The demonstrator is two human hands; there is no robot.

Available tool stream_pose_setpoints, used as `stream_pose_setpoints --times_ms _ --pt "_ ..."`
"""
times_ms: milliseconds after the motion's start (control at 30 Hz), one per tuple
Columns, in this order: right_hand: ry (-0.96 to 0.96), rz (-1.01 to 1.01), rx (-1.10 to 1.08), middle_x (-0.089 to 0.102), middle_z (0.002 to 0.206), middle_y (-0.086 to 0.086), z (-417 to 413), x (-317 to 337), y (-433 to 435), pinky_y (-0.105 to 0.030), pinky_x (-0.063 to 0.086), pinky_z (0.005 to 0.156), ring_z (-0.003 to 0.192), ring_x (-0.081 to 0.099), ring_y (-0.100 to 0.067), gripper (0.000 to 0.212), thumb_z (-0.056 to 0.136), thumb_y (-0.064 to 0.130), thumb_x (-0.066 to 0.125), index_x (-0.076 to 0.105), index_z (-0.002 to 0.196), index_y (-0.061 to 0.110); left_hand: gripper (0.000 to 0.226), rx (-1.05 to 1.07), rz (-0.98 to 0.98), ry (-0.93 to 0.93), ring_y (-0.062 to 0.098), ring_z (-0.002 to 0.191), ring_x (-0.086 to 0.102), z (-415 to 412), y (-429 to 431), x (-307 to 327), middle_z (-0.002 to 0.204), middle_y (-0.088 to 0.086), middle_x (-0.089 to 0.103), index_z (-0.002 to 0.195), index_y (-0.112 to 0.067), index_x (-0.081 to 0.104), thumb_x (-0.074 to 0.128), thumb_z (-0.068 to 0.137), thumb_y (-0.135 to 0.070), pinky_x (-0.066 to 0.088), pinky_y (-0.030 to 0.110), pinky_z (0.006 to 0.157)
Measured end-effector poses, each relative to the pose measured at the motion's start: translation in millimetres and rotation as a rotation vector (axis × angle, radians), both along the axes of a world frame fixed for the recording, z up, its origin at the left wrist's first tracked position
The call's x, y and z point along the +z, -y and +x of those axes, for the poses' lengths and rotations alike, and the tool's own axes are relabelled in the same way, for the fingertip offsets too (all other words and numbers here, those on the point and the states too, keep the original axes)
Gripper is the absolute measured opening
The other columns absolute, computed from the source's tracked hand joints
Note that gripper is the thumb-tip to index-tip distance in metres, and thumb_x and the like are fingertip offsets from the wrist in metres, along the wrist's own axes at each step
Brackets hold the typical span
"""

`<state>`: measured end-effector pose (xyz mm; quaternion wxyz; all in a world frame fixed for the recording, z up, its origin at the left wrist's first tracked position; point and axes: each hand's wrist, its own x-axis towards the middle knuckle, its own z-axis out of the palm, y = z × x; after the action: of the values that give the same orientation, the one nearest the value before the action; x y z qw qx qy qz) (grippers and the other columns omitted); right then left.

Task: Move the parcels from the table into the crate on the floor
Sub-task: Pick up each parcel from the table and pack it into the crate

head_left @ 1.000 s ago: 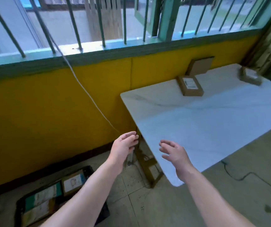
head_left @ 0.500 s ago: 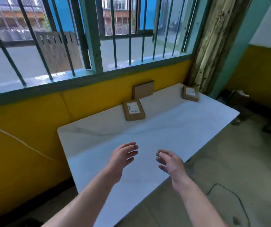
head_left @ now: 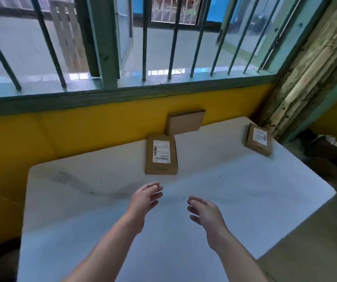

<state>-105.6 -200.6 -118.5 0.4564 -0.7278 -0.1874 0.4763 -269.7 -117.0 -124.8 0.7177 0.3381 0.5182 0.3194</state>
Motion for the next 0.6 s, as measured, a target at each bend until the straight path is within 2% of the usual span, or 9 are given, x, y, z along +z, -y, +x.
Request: stream_pose_setpoints --times_ms 133,233,300,367,467,533,600 --pt "-0.034 -0.074 0.083 0.068 0.11 -0.003 21.2 -15.8 -43.8 -0.033 0.053 0.085 0.103 0.065 -0.017 0.023 0.096 0.018 0.058 0.066 0.116 0.011 0.013 0.09 -0.043 -0.07 0.013 0.093 0.064 14.7 -38.2 -19.9 0.104 0.0 0.07 0.105 -0.017 0.065 0.055 0.098 -0.016 0.047 0.028 0.082" --pt "-0.053 -0.114 0.149 0.067 0.111 -0.001 36.7 -30.4 -75.0 -0.034 0.054 0.088 0.104 0.064 -0.016 0.027 0.096 0.017 0.058 0.064 0.121 0.011 0.022 0.195 -0.048 -0.179 0.015 0.089 0.059 27.1 -63.6 -38.0 0.097 0.001 0.066 0.118 -0.012 0.062 0.056 0.097 -0.015 0.045 0.026 0.076" --pt "-0.05 -0.134 0.205 0.064 0.116 -0.002 48.4 -40.8 -97.6 -0.036 0.052 0.094 0.105 0.063 -0.016 0.034 0.095 0.016 0.058 0.06 0.129 0.011 0.03 0.273 -0.045 -0.289 0.023 0.104 0.059 37.0 -79.4 -49.4 0.116 0.006 0.065 0.126 -0.013 0.058 0.056 0.096 -0.015 0.044 0.029 0.085" --pt "-0.057 -0.137 0.25 0.06 0.127 -0.002 55.8 -50.1 -118.9 -0.039 0.049 0.1 0.103 0.062 -0.016 0.042 0.094 0.015 0.058 0.053 0.136 0.013 0.046 0.323 -0.051 -0.391 0.028 0.126 0.052 45.1 -92.2 -57.4 0.14 0.009 0.055 0.14 -0.01 0.05 0.056 0.095 -0.017 0.039 0.03 0.094" --pt "-0.067 -0.11 0.324 0.052 0.131 0.003 67.0 -63.5 -147.6 -0.039 0.046 0.103 0.099 0.059 -0.016 0.049 0.094 0.015 0.057 0.047 0.141 0.015 0.059 0.339 -0.033 -0.426 0.025 0.136 0.044 61.6 -107.4 -65.0 0.154 0.005 0.042 0.151 -0.016 0.036 0.055 0.096 -0.021 0.033 0.026 0.097" --pt "-0.076 -0.102 0.403 0.049 0.119 0.002 75.1 -69.1 -161.9 -0.033 0.045 0.091 0.089 0.055 -0.014 0.035 0.094 0.016 0.055 0.052 0.129 0.019 0.059 0.371 -0.061 -0.445 0.023 0.133 0.047 72.5 -116.2 -67.5 0.151 0.003 0.045 0.152 -0.018 0.035 0.055 0.096 -0.022 0.033 0.023 0.093" --pt "-0.06 -0.095 0.482 0.05 0.107 0.001 82.0 -67.9 -171.2 -0.031 0.043 0.08 0.078 0.051 -0.013 0.015 0.092 0.014 0.053 0.053 0.106 0.021 0.051 0.366 -0.077 -0.494 0.024 0.124 0.053 81.5 -119.9 -71.3 0.142 0.003 0.055 0.144 -0.017 0.047 0.057 0.094 -0.023 0.036 0.023 0.089"
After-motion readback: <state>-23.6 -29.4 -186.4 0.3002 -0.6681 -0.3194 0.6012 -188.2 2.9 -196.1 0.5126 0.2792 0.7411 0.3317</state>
